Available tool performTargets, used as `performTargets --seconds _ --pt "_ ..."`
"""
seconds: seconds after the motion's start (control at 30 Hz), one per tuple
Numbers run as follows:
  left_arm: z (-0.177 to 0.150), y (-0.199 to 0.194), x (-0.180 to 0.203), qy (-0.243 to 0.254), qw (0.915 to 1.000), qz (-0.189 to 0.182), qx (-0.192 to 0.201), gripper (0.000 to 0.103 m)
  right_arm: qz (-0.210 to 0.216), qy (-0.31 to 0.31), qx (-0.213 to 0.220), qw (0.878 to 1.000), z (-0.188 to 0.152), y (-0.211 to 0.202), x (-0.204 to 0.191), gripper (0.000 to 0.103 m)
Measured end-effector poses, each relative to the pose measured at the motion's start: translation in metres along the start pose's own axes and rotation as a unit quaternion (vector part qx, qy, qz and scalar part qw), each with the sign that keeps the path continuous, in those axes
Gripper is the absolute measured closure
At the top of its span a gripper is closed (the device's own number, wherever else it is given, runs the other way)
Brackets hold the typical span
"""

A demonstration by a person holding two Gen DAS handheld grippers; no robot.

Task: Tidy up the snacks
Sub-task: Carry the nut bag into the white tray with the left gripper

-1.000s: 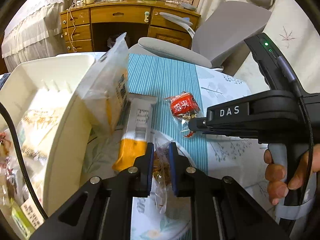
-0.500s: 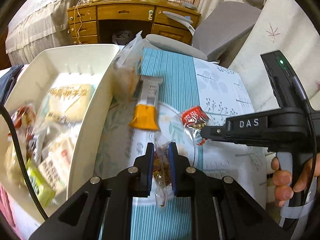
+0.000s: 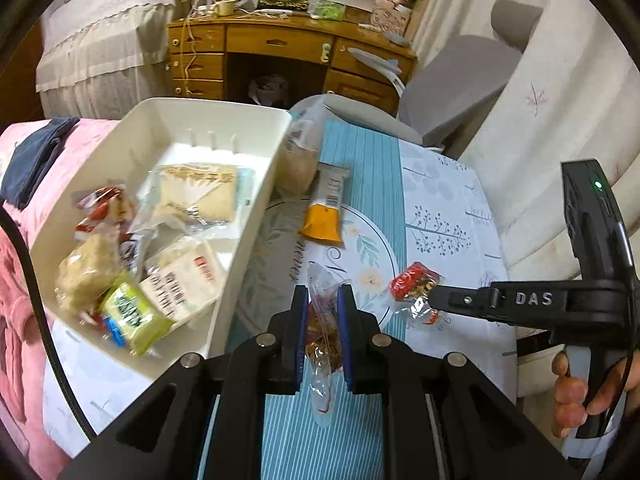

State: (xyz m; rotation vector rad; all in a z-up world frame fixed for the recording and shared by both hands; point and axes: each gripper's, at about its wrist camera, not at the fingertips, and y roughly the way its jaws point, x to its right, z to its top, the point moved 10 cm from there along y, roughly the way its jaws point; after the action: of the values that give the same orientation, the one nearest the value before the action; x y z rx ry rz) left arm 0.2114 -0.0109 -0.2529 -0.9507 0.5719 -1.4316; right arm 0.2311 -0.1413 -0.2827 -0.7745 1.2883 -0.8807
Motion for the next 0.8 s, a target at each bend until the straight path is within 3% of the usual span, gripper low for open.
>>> performTargets --seconds 0.57,0.8 --pt "0.020 -0.084 -0.053 -0.036 0.9980 -0.003 0.051 0.091 0.018 -0.104 0.045 0.993 -0.044 -0.048 -0.096 0.088" --pt "0.049 -0.100 -0.080 0.000 0.9982 -0.024 0.055 0.091 0.014 -0.103 0.077 0.992 -0.054 -0.059 -0.134 0.088"
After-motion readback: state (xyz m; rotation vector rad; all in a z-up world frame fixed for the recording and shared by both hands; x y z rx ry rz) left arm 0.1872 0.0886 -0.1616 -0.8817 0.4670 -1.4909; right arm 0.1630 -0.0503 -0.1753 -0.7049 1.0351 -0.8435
